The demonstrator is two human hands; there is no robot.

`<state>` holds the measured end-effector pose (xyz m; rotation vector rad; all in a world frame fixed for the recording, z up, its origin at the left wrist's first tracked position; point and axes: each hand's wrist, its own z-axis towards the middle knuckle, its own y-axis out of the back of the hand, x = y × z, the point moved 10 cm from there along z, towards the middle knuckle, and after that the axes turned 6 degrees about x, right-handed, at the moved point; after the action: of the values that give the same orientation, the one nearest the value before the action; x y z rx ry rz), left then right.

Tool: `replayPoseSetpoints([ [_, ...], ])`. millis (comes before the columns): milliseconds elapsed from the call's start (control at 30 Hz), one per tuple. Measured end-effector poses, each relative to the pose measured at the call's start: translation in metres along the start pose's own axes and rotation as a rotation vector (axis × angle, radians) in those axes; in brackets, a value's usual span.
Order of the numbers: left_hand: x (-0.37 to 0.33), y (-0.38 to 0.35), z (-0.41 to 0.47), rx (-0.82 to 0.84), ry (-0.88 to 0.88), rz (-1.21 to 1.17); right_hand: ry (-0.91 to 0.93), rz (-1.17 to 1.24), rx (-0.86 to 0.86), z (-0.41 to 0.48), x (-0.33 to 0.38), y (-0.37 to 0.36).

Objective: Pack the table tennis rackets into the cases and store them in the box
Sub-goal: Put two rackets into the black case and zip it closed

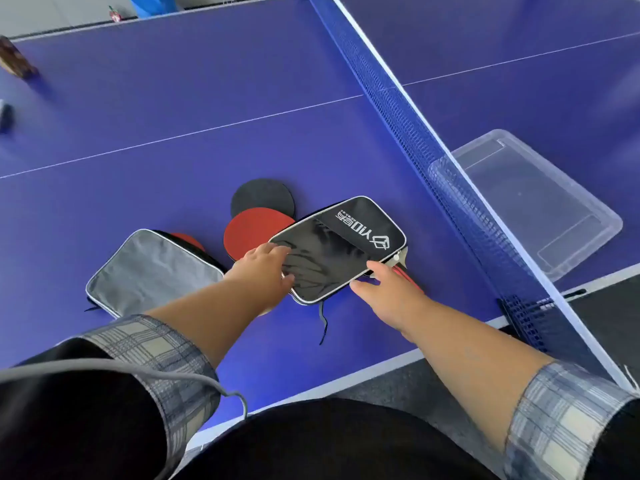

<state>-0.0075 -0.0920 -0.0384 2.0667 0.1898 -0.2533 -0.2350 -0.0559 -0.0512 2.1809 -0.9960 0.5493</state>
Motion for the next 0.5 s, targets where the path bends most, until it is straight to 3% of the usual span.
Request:
replayPoseSetpoints([
  [200, 0.034, 0.007, 0.075, 0.105, -0.013, -0.058, -0.407, 0.669, -0.094, 0.046, -0.039, -0.051],
  [400, 0.032, -0.001, 0.116, 0.169, -0.013, 0.006, -0.375, 1.025, -0.132, 0.060, -0.031, -0.083],
  [500, 0.032, -0.010, 0.116, 0.202, -0.010, -0.073, -0.387, 1.115, -0.163, 0.066, -0.024, -0.098],
])
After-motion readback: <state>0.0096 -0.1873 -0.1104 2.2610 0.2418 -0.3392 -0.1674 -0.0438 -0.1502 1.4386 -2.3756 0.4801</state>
